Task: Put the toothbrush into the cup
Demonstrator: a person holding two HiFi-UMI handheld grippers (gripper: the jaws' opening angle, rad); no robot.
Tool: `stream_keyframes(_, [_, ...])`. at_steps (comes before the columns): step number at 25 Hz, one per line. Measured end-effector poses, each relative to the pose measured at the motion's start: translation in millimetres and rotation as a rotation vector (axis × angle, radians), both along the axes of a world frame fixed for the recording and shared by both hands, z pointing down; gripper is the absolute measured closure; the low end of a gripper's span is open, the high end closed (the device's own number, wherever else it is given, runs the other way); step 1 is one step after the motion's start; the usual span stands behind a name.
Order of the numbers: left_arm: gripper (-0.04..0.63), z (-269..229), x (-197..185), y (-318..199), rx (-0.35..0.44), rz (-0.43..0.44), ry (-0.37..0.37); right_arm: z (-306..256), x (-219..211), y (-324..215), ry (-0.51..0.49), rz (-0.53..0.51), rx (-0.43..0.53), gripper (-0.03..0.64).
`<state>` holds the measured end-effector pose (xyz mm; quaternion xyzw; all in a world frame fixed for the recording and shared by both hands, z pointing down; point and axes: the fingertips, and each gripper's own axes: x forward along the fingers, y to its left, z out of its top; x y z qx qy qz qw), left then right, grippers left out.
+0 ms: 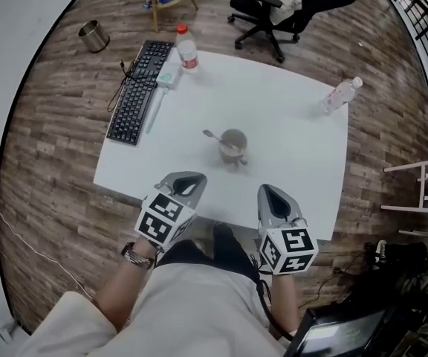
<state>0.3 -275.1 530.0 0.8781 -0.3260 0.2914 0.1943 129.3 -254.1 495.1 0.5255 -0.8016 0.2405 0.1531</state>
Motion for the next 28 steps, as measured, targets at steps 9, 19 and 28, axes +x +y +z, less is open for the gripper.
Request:
stream_keyframes(9, [0.588, -1.3, -9.7, 32.9, -0.01, 0.034, 0.043, -13.7, -14.6, 34.7, 0.023, 0.027, 0.036, 0.615])
stream_keyframes(19, [0.588, -41.8, -6.7, 60.5, 0.116, 0.06, 0.119, -41.4, -27.0, 56.8, 0.024, 0.029, 0.126, 0.615])
stream_keyframes(28, [0.588, -75.8, -14.5, 83.8, 0.204, 0.031, 0.238, -68.7, -49.4, 79.2, 0.018, -0.002, 0.209, 0.615])
